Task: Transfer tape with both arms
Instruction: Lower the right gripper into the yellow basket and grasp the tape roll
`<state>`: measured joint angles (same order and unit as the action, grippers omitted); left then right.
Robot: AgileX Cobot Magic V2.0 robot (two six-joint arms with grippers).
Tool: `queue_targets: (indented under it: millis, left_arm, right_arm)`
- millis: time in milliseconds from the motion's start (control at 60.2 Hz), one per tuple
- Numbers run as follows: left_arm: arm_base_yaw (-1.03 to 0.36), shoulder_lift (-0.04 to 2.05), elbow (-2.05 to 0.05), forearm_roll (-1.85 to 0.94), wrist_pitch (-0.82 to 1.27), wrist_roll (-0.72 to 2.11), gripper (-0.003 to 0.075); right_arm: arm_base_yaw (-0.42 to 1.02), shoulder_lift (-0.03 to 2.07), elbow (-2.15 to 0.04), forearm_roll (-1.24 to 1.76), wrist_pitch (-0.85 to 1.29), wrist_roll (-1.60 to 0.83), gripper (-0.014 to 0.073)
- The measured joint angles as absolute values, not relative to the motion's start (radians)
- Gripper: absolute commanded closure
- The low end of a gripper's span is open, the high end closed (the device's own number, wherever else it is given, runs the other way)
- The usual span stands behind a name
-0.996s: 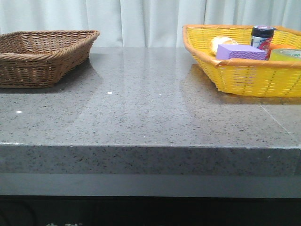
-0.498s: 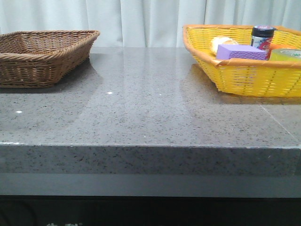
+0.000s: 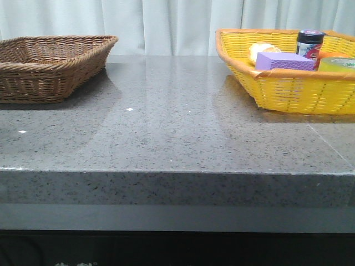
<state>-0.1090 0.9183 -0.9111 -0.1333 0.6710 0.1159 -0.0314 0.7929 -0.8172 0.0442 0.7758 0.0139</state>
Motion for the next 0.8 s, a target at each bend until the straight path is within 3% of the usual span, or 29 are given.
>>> queue_targets:
  millis: [432,797]
  left_arm:
    - [-0.49,0.886,-0.904,-0.157,0.687,0.164,0.0154]
    - [-0.522,0.717,-0.818,-0.139,0.69,0.157,0.0154]
  right_arm:
    - [-0.127,1.031,-1.079,0.04,0.909,0.062,0.0012]
    - [-0.135,1.392,-1.425,0.04,1.082,0.032,0.0012]
